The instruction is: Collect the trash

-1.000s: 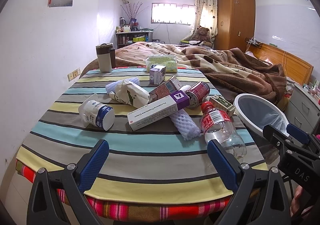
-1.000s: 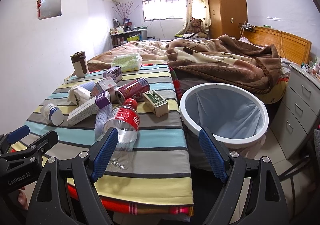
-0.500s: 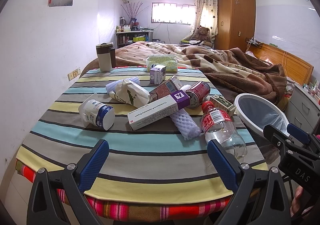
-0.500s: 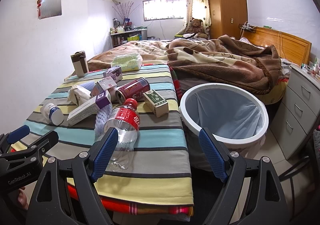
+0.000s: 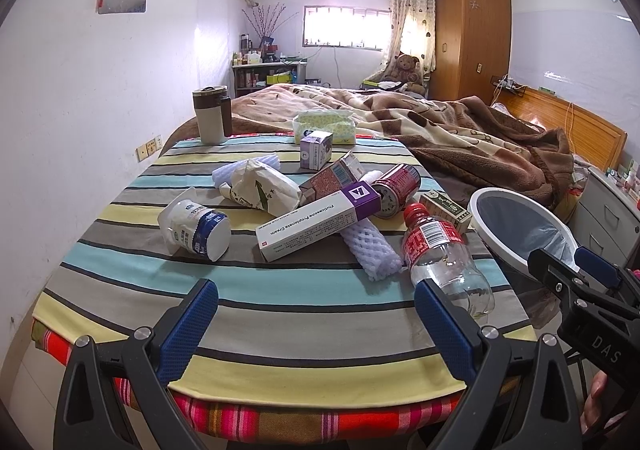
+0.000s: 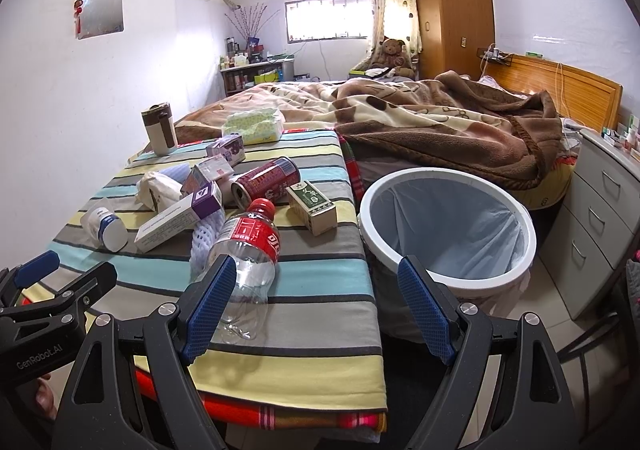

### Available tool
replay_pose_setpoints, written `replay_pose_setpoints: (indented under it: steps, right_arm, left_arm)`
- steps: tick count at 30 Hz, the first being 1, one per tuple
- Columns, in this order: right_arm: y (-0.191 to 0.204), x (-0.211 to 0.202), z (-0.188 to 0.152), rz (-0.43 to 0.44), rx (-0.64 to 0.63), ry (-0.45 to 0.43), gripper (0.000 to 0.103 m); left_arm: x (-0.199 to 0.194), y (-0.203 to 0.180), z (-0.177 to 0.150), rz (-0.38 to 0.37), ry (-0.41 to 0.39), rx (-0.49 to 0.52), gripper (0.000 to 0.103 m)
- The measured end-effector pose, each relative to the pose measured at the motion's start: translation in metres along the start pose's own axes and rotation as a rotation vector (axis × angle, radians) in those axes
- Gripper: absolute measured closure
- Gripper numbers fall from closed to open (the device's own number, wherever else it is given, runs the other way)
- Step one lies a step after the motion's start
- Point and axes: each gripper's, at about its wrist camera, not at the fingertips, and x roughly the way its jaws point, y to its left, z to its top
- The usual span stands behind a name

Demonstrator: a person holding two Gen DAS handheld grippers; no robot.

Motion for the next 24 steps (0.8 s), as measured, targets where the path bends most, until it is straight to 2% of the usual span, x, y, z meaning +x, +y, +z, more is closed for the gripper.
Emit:
replay_pose_setpoints:
  steps: [19, 24]
  right_arm:
    - [0.001, 0.0, 0.001, -0.002, -0.004, -0.001, 0.018]
    - [0.003, 0.003, 0.003, 0.031, 0.006, 0.009, 0.018]
  left_arm:
    - [0.003, 0.005, 0.001, -0.003, 0.008, -0.007, 0.003]
    - [0.012, 0.016, 0.003, -0.022, 0.027, -0.028, 0.003]
